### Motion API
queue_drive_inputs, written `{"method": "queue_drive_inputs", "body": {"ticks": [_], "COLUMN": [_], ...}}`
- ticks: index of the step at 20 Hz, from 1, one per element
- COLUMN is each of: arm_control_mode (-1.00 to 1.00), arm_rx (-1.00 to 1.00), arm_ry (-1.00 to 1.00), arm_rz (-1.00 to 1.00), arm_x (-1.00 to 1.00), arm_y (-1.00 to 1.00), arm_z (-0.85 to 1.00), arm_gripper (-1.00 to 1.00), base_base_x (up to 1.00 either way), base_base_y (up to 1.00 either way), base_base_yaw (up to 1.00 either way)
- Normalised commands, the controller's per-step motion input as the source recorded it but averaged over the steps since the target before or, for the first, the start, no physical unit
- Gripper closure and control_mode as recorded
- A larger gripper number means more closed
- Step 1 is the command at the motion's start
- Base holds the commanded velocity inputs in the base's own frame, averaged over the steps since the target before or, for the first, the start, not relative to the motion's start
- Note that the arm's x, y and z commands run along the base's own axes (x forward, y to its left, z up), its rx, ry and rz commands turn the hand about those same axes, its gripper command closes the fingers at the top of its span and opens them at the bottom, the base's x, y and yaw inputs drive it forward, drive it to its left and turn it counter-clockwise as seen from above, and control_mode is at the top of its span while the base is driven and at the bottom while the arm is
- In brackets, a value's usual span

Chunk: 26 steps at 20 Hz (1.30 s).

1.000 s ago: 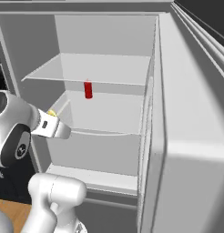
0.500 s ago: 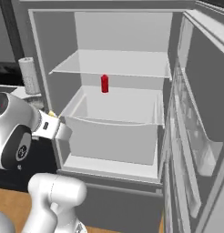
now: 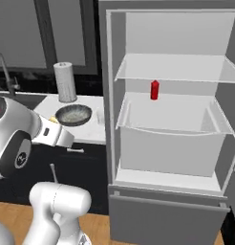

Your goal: Grab a lemon wedge from the fridge and one ice cube from the ice bowl, and put them in the glass of lemonade.

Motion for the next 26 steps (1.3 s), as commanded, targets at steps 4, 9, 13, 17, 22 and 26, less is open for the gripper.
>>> {"method": "queue_drive_inputs", "body": {"ticks": [4,9,13,17,22,26], "arm_control_mode": [1.00,1.00,1.00,1.00,1.00,1.00], "arm_rx": [0.00,0.00,0.00,0.00,0.00,0.00], "arm_ry": [0.00,0.00,0.00,0.00,0.00,0.00], "arm_rz": [0.00,0.00,0.00,0.00,0.00,0.00], "arm_x": [0.00,0.00,0.00,0.00,0.00,0.00], "arm_y": [0.00,0.00,0.00,0.00,0.00,0.00], "arm_z": [0.00,0.00,0.00,0.00,0.00,0.00], "arm_gripper": [1.00,1.00,1.00,1.00,1.00,1.00], "base_base_x": [0.03,0.21,0.36,0.48,0.46,0.39], "base_base_y": [0.71,0.54,0.57,0.67,0.71,0.68], "base_base_yaw": [-0.30,-0.34,-0.37,-0.36,-0.35,-0.34]}}
